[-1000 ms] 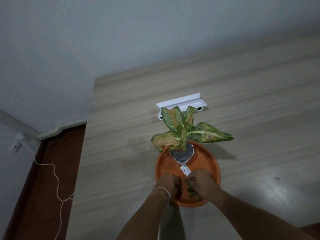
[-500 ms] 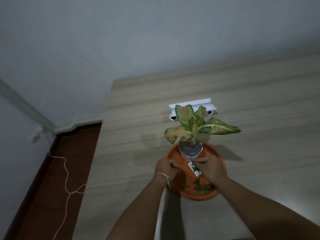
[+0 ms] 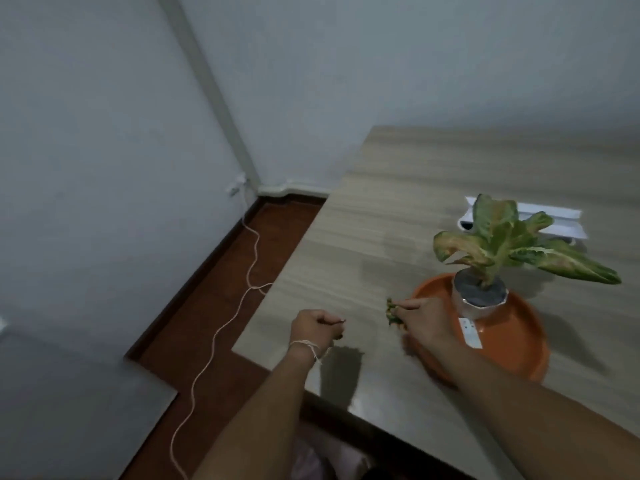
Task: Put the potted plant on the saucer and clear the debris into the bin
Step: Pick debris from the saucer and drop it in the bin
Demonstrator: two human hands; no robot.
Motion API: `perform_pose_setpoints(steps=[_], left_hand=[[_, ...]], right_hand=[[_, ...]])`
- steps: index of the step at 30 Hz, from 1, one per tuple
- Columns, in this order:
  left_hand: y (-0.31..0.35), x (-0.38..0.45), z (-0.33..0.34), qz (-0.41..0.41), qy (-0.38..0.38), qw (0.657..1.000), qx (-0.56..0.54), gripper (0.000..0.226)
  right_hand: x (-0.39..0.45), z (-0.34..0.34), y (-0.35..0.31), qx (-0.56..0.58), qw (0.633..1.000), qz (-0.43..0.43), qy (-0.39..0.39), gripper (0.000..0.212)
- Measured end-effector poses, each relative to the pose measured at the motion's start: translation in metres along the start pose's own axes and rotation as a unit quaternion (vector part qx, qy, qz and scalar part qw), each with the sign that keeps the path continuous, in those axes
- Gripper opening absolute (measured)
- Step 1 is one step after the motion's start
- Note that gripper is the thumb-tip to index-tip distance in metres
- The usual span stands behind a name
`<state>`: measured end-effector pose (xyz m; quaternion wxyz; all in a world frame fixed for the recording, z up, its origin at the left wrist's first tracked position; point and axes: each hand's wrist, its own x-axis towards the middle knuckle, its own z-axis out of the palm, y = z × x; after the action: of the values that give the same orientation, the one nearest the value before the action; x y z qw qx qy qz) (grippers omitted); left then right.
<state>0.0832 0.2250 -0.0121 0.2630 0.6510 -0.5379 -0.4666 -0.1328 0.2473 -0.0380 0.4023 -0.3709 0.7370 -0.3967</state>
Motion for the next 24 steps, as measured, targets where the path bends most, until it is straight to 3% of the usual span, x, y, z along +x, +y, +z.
perform_pose_setpoints(steps=[6,12,24], left_hand=[[-0.070,-0.068,-0.087,-0.079,0.155,0.984,-0.035,0.012],[-0.160,-0.130,-0.149,-0.182,0.258,0.947,-0.056,0.013],[-0.248,-0.158,-0.183,-0.239,0.227,0.936,-0.124,0.019]], right_hand=[[-0.046,0.088,-0.016,-0.030,0.991,-0.034,-0.127,0.013],[-0.114,0.172,-0.018,-0.060,0.973,-0.049,-0.217,0.012],[-0.187,0.297,0.013,-0.153,0.944,-0.043,-0.288,0.011]])
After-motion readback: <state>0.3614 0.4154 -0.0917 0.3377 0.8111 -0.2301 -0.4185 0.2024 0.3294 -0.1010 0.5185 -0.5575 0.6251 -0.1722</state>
